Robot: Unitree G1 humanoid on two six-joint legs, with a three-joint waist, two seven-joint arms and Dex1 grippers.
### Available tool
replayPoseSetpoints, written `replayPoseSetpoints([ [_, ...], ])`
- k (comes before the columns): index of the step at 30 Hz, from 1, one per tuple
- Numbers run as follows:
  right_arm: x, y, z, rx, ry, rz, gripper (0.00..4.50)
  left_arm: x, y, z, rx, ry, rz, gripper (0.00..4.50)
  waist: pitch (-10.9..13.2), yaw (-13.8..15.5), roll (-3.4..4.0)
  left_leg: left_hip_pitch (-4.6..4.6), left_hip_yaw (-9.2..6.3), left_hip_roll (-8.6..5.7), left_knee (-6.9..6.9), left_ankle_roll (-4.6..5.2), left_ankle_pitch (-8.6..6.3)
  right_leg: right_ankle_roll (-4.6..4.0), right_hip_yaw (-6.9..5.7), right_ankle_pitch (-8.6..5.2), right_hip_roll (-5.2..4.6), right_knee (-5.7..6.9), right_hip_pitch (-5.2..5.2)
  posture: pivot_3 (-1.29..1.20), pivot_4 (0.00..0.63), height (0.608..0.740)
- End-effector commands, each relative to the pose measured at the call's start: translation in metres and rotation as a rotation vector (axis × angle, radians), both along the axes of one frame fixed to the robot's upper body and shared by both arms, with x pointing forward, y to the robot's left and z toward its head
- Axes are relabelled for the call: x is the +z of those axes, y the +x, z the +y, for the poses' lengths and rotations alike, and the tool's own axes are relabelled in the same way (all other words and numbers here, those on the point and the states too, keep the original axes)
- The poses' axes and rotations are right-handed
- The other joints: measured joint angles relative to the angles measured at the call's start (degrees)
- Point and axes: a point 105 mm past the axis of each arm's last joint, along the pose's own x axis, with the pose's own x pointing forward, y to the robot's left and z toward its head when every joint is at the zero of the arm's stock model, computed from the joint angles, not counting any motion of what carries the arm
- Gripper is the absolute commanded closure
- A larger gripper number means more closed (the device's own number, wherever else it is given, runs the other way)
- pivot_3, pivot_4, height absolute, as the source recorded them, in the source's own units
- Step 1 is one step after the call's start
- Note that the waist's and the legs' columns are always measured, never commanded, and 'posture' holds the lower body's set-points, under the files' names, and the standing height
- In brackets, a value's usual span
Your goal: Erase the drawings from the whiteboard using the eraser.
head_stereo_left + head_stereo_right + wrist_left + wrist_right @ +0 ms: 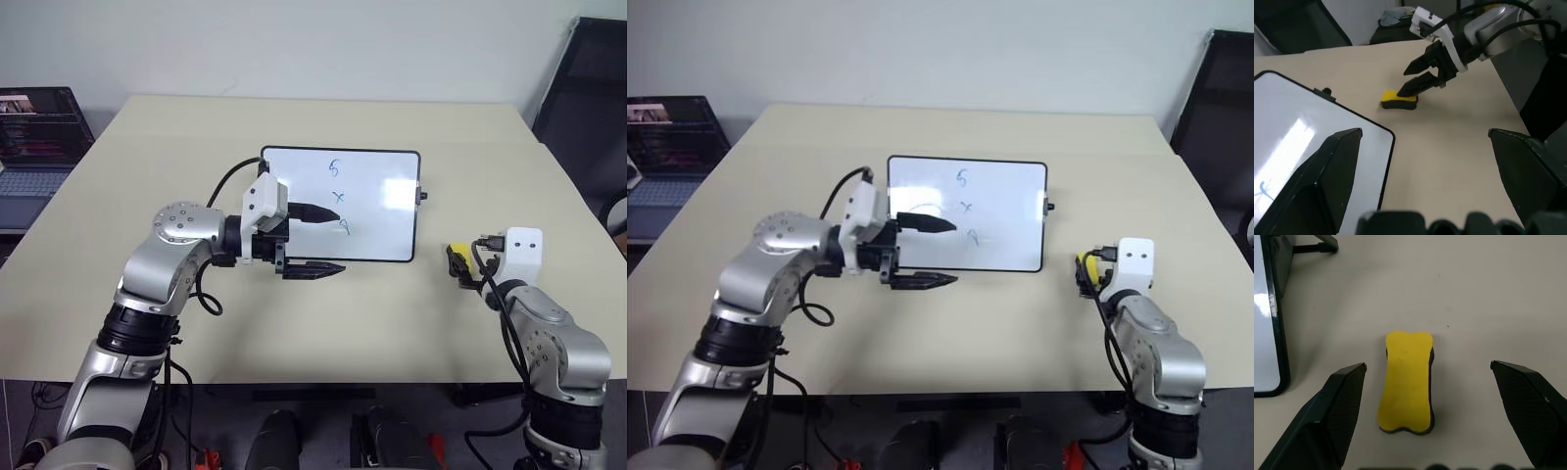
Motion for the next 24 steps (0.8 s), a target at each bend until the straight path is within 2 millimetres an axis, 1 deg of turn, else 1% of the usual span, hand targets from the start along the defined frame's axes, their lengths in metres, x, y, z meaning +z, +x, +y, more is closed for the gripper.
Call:
replayPoseSetpoints([
  [1,0.016,0.008,0.001,0.006,0.009,-0.079,0.04,0.005,-0.001,-0.003,-0.025,0.004,-0.037,0.0,0.0,0.0,0.0,0.0,0.0,0.01,0.0,0.0,0.0,0.0,0.0,0.0,0.0,0.0,0.0,0.0,0.15,0.74],
  [6,0.005,0.018,0.001,0.0,-0.008,-0.06,0.04,-0.004,0.004,0.003,-0.007,0.011,-0.02,0.0,0.0,0.0,0.0,-0.01,-0.02,0.02,0.0,0.0,0.0,0.0,-0.01,0.01,0.0,0.0,0.0,0.0,0.15,0.74],
  [13,-0.001,0.02,-0.003,0.004,-0.005,-0.042,0.04,-0.013,0.013,0.013,0.027,0.007,-0.018,0.0,0.0,0.0,0.01,-0.01,-0.02,0.02,0.0,0.0,0.0,-0.01,-0.02,0.01,-0.01,0.01,0.0,0.0,0.15,0.74],
  [19,-0.011,0.019,-0.001,0.013,0.023,-0.01,0.04,-0.021,0.015,0.019,0.036,0.011,-0.02,0.0,0.0,0.0,0.01,-0.01,-0.02,0.03,0.01,0.0,0.0,-0.07,-0.01,0.05,-0.01,0.03,0.0,0.0,0.15,0.74],
  [24,-0.014,0.019,0.001,0.018,0.017,0.006,0.04,-0.024,0.016,0.021,0.043,0.009,-0.023,0.0,0.0,0.0,0.01,-0.01,-0.02,0.04,0.02,0.0,0.0,-0.09,-0.01,0.06,-0.01,0.04,0.0,0.0,0.15,0.74],
])
